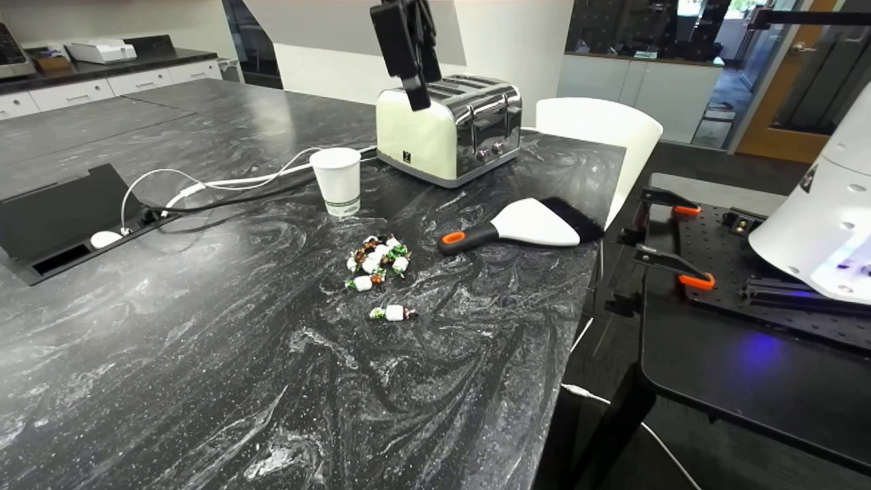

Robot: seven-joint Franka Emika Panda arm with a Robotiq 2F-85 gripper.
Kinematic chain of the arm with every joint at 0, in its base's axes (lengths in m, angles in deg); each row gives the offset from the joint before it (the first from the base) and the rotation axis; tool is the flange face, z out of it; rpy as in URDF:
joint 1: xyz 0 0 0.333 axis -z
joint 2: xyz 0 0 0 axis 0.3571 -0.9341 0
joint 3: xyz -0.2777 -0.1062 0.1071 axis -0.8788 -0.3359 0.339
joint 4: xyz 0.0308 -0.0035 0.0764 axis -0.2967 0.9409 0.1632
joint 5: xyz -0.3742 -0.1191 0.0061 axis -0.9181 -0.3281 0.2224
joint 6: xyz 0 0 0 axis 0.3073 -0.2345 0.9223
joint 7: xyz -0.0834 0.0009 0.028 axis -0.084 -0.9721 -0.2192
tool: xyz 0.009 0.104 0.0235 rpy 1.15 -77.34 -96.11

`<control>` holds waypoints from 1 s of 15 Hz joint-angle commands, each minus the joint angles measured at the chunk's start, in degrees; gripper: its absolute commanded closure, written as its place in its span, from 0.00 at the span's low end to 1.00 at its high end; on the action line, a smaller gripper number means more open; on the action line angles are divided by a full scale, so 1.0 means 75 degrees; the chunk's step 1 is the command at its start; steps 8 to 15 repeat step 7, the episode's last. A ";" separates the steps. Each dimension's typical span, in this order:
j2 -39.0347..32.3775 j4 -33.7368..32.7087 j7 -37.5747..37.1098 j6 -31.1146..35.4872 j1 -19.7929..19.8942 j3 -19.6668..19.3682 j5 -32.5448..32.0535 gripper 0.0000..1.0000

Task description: Use the broom to sweep the sweets away from the tables edge

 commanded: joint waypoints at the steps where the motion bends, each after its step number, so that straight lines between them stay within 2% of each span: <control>1: 0.1422 0.0743 -0.0855 0.0617 0.0772 0.0126 0.0601 0.00; 7: 0.2590 0.1586 -0.1878 0.1008 0.1788 0.0570 0.1316 0.00; 15: 0.2590 0.1586 -0.1878 0.1008 0.1788 0.0570 0.1316 0.00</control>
